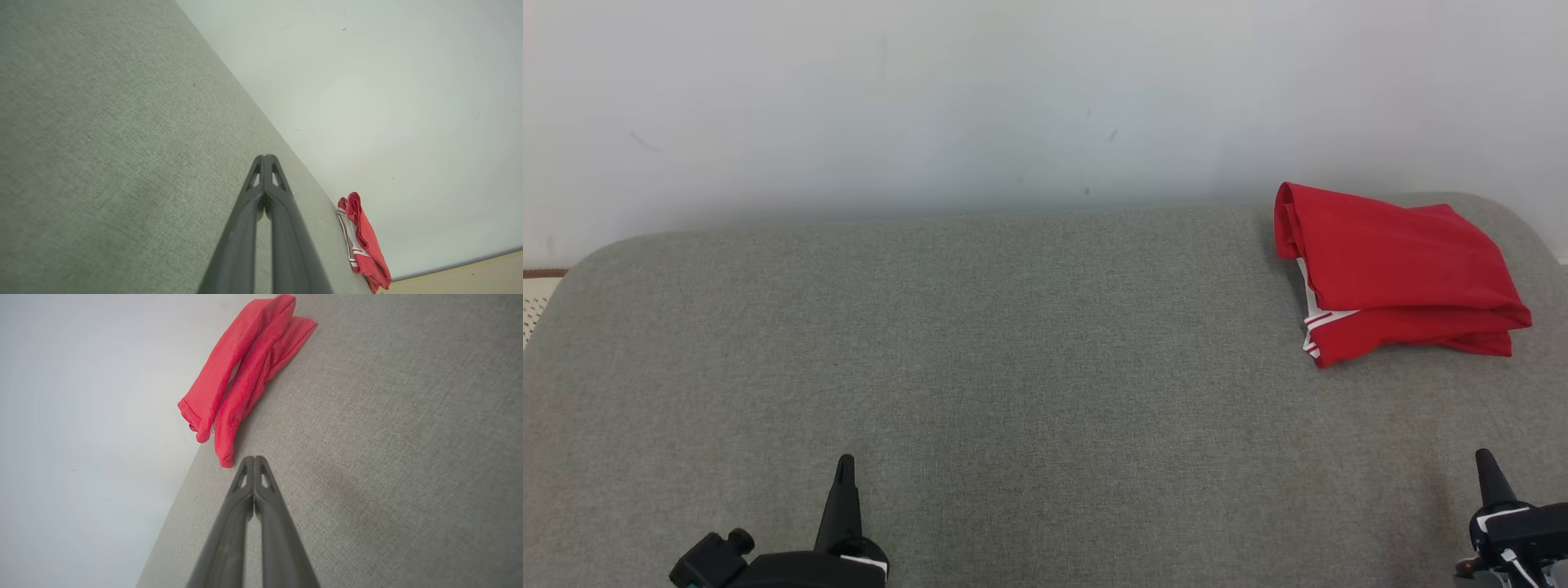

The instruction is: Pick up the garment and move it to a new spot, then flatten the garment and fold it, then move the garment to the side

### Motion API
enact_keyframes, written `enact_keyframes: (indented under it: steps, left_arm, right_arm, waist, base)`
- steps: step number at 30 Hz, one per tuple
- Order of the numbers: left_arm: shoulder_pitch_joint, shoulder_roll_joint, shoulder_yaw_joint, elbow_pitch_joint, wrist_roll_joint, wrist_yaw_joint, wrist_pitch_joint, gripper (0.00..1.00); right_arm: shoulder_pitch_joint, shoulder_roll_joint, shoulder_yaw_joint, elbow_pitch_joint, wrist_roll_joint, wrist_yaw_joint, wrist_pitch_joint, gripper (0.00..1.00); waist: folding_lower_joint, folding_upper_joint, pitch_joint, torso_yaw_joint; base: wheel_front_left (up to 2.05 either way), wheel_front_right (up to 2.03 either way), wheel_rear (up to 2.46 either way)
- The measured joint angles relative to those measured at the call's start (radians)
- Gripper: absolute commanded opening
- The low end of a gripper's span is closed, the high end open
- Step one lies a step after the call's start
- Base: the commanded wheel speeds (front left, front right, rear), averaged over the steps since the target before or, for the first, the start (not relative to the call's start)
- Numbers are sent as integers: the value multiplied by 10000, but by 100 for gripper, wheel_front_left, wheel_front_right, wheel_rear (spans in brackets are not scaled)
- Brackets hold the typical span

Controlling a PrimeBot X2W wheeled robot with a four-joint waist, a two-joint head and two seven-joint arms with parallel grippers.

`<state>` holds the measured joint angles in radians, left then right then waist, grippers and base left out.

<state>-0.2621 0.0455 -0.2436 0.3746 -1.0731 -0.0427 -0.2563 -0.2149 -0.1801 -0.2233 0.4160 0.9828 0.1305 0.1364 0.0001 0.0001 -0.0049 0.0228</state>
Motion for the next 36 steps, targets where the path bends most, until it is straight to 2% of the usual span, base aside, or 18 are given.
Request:
enact_keyframes:
  steps: [36]
  left_arm:
    - [-1518,12,-1174,1264,-4318,-454,-13,0]
  right_arm:
    - [-1064,-213,-1808,986,3258,0,1645,0]
  waist:
    - [0,0,136,-129]
  base:
    - [0,0,0]
